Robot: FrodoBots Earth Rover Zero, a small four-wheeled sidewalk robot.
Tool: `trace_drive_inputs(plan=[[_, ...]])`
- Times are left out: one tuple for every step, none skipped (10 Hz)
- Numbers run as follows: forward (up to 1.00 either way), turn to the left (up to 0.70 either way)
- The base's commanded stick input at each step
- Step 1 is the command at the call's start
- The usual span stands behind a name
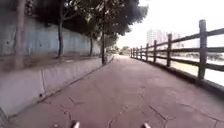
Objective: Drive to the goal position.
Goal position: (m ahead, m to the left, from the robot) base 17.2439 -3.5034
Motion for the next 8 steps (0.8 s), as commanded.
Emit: trace_drive_inputs(plan=[[0.70,0.00],[0.70,0.00],[0.70,0.00],[0.70,0.00],[0.70,-0.07],[0.70,-0.30],[0.70,-0.11],[0.70,0.00]])
